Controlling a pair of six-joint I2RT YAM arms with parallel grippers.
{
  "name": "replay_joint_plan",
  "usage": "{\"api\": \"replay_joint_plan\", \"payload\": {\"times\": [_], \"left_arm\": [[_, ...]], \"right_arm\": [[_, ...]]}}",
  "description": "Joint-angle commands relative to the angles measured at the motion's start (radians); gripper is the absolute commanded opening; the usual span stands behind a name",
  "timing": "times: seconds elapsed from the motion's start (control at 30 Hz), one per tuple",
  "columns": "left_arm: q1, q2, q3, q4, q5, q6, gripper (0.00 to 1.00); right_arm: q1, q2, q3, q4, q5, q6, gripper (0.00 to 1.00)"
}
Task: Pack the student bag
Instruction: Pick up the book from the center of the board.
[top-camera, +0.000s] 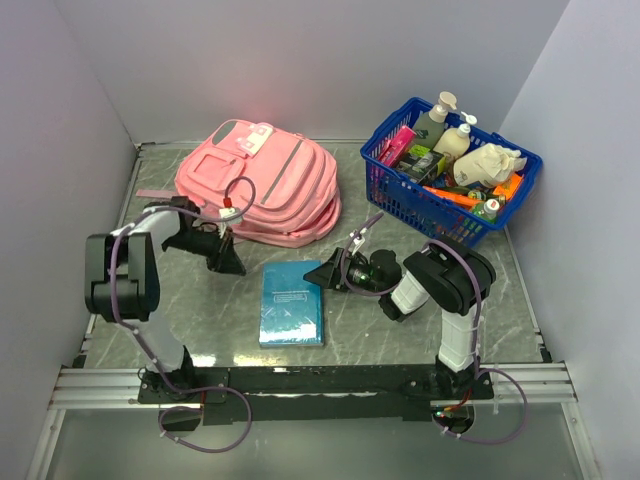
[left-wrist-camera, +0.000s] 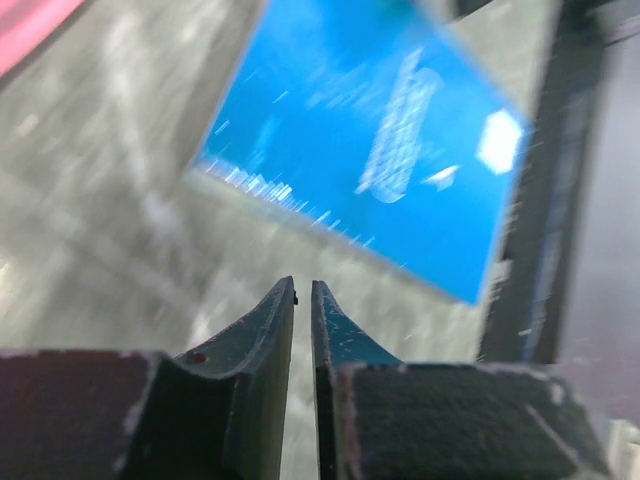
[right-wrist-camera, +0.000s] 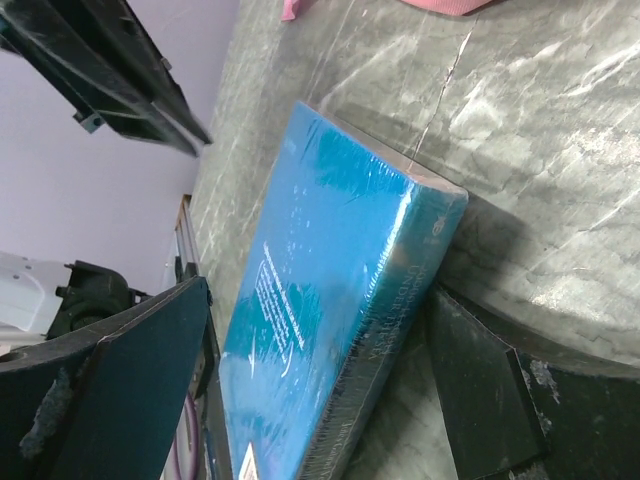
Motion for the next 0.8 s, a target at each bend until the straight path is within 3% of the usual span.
{"api": "replay_joint_plan", "payload": {"times": [0.0, 0.3, 0.6, 0.77], "left_arm": [[-0.011, -0.076, -0.035, 0.144, -0.221, -0.091, 0.19], [-0.226, -0.094, -0.130, 0.268, -0.387, -0.172, 0.19], [-0.333, -0.069, -0.142, 0.331, -0.332, -0.284, 0.16], [-0.371, -0.088, -0.119, 0.380, -0.278, -0.381, 0.14]], "right_arm": [[0.011, 0.016, 0.007, 0.132, -0.026, -0.003, 0.93], [0.028, 0.007, 0.020, 0.084, -0.046, -0.004, 0.88], [0.076, 0.073, 0.059, 0.162, -0.049, 0.063, 0.88], [0.079, 0.081, 0.083, 0.211, -0.061, 0.097, 0.82]]}}
